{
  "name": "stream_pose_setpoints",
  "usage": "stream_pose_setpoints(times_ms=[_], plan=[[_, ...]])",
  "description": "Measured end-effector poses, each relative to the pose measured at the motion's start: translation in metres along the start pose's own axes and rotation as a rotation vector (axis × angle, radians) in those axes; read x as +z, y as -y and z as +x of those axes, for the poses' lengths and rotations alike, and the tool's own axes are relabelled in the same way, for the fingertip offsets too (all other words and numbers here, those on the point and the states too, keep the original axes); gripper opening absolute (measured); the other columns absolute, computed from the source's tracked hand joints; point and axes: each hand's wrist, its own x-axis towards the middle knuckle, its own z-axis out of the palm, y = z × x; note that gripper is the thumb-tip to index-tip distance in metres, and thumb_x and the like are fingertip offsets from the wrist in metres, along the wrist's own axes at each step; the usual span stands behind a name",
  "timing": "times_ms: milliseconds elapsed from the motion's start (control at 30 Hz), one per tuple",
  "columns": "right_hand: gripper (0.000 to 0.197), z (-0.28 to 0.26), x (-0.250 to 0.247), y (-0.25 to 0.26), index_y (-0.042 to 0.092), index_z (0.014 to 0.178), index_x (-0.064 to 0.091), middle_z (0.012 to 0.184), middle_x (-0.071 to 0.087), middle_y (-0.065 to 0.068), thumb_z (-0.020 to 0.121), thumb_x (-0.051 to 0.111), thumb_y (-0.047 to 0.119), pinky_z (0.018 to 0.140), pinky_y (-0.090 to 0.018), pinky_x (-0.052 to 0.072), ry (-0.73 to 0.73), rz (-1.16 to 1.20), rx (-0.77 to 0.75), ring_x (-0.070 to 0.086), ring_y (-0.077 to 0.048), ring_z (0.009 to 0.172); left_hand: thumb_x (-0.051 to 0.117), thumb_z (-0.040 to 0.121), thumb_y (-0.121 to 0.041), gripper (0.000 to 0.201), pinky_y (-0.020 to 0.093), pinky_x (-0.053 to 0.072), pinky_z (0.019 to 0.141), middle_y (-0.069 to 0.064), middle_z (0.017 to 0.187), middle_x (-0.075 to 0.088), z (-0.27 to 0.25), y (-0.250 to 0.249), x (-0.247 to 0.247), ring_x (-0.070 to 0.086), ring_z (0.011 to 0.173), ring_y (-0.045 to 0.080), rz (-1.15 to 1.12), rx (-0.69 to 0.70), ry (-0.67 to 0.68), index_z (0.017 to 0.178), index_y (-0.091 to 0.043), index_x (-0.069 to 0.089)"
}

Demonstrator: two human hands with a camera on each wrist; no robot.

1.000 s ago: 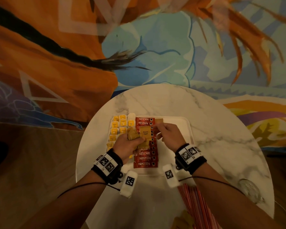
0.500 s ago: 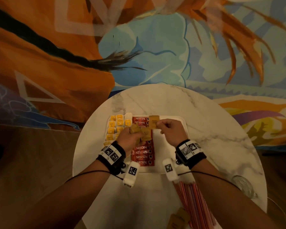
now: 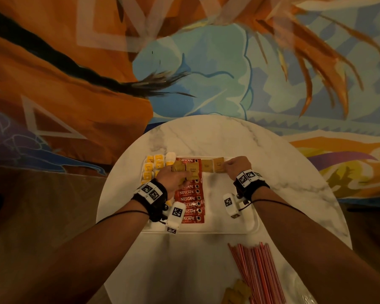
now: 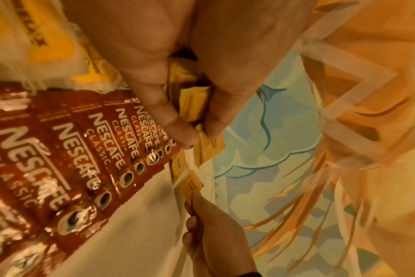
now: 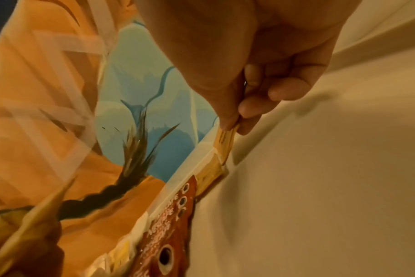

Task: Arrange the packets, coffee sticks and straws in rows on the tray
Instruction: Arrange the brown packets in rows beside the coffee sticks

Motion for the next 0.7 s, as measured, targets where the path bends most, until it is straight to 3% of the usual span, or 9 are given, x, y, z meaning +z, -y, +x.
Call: stream_pose_setpoints(times_ms=[167,300,400,533,700], plan=[[0.022,0.002,0.005,0.000,0.008,0.087,0.079,0.082,0.074,-0.009,0.087,0.069,0.027,0.058,-0.025,0.044,0.008,-0.058,0.053,0.061,-0.021,0.068,0.072,0.086,0.000,0.012,0.022,0.055,0.059,0.010,0.094,0.074,0.003,0.003,0.000,0.068,0.077,0.018,0.005,-0.014,-0.012,0.092,-0.010,0.069],[0.032,0.001,0.007,0.003,0.006,0.062,0.063,0.056,0.054,-0.003,0.089,0.065,0.024,0.045,-0.021,0.034,-0.026,-0.089,0.062,0.052,-0.019,0.055,0.070,0.087,0.000,0.012,0.022,0.056,0.061,0.011,0.096,0.074,0.004,0.003,0.001,0.068,0.078,0.019,-0.010,-0.022,-0.017,0.094,-0.009,0.069],[0.027,0.002,0.007,0.005,0.002,0.077,0.072,0.069,0.064,-0.008,0.087,0.067,0.026,0.054,-0.025,0.043,0.000,-0.101,0.059,0.060,-0.023,0.065,0.070,0.088,0.000,0.012,0.023,0.057,0.062,0.010,0.096,0.074,0.004,0.004,0.001,0.069,0.079,0.019,-0.017,-0.027,-0.015,0.095,-0.009,0.069],[0.024,0.004,0.004,0.002,0.006,0.086,0.077,0.082,0.072,-0.010,0.084,0.074,0.030,0.059,-0.025,0.047,0.047,-0.101,0.039,0.065,-0.023,0.073,0.069,0.088,0.001,0.012,0.023,0.057,0.062,0.010,0.093,0.074,0.004,0.003,0.000,0.070,0.079,0.020,-0.032,-0.039,0.002,0.095,-0.008,0.069],[0.036,-0.008,-0.002,0.007,0.010,0.092,0.074,0.085,0.066,-0.001,0.092,0.063,0.043,0.072,-0.027,0.047,-0.004,-0.068,-0.042,0.063,-0.022,0.083,0.069,0.087,0.003,0.012,0.026,0.058,0.066,0.011,0.093,0.076,0.005,0.004,-0.001,0.071,0.080,0.022,-0.027,-0.041,0.016,0.096,-0.006,0.070]])
